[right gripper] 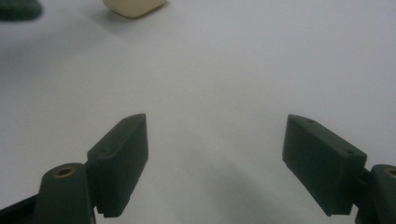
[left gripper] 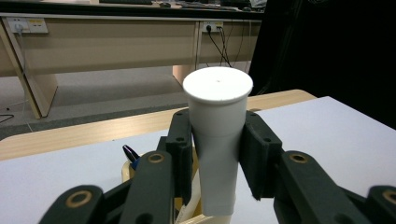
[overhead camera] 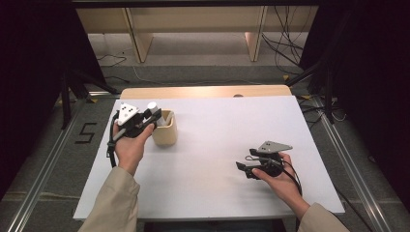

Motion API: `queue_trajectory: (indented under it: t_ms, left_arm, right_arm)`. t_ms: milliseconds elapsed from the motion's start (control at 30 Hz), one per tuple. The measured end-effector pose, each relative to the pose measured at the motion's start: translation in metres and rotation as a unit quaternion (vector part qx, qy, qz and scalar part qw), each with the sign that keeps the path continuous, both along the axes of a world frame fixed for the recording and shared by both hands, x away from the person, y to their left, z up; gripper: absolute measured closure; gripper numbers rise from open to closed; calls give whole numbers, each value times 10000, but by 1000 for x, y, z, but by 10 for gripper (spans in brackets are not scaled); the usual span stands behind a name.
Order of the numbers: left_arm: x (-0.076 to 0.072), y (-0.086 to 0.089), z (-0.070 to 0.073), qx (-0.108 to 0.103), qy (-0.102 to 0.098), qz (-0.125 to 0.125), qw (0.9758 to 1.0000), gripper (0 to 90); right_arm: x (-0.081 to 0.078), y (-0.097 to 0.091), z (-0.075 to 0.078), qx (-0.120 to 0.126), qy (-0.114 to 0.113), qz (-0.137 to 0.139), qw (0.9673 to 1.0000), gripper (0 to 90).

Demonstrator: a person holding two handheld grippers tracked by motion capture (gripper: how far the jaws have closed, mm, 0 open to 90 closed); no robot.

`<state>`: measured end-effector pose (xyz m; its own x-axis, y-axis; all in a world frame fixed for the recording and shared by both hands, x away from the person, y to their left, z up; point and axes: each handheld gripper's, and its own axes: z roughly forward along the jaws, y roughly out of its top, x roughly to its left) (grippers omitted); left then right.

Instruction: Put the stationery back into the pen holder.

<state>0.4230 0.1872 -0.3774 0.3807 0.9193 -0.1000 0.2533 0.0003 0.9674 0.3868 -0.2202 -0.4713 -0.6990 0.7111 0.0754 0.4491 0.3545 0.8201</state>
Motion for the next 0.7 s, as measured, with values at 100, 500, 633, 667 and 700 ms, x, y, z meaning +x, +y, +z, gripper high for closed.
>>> queue_trajectory:
  t_ms: [100, 500, 633, 667, 700]
  left_arm:
    - [1, 0, 0, 25, -16, 28, 10000, 672]
    - [6, -1, -2, 131, -125, 152, 9997, 672]
    - [7, -1, -3, 167, -180, 185, 9995, 672]
    - [8, -1, -3, 176, -196, 193, 9995, 672]
    - [8, -1, -3, 182, -202, 200, 9994, 671]
  right_arm:
    - [0, 0, 0, 0, 1, 5, 10000, 232]
    - [0, 0, 0, -14, 1, 23, 10000, 232]
    - [0, 0, 0, -15, 4, 19, 10000, 232]
    - [0, 0, 0, -15, 4, 17, 10000, 233]
    - [0, 0, 0, -15, -2, 20, 10000, 232]
